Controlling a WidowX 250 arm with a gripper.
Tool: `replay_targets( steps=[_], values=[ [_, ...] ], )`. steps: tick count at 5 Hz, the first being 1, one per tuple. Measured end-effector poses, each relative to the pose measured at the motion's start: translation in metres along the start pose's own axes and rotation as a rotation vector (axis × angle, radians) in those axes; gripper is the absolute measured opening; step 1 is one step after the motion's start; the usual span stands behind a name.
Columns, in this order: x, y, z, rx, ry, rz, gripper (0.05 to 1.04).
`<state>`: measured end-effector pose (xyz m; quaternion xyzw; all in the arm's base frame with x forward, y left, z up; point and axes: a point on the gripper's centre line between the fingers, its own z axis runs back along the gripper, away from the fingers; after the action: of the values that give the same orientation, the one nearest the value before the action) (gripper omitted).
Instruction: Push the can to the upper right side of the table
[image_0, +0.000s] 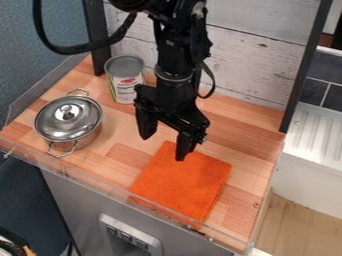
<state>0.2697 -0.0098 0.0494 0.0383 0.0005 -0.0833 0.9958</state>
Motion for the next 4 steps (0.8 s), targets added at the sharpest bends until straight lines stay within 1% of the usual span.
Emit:
replay_targets(
  steps=[1,2,3,4],
  values=[
    [-0.002,-0.001,-0.007,-0.006,0.026,0.001,1.000],
    [0.012,0.023,-0.006,-0.025,0.030,0.092,1.000],
    [0.031,0.053,0.005,-0.044,0.008,0.167,1.000],
    [0.056,0.100,0.027,-0.031,-0.063,0.310,1.000]
  ],
)
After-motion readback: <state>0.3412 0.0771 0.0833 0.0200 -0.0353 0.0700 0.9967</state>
